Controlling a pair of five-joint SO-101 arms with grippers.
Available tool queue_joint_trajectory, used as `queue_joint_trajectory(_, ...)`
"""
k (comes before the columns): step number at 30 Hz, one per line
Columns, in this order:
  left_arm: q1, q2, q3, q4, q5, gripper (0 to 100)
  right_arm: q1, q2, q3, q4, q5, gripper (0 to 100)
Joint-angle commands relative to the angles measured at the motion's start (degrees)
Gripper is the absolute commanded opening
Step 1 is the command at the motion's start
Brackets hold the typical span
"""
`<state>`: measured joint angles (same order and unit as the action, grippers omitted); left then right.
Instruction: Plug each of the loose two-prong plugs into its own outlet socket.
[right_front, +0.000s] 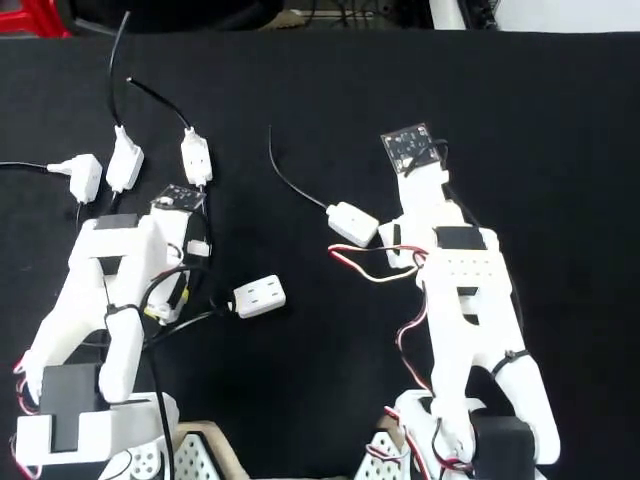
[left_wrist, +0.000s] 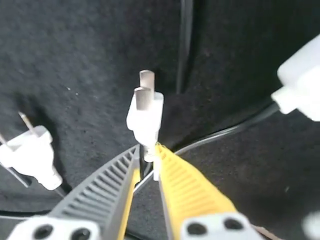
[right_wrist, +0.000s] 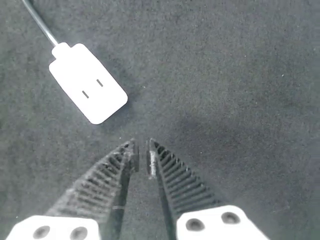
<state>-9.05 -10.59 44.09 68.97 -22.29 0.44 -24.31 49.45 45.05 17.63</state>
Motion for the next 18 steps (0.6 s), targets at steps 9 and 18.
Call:
queue_joint_trajectory(9, 7.60, -1.93, -11.21, 9.05, 0.88, 3, 0.97, 0.22, -1.01, -1.14, 0.44, 3.5)
queue_joint_trajectory(18, 1.36, -1.85, -12.53, 8.79, 0.88, 15, 0.97, 0.22, -1.01, -1.14, 0.44, 3.5)
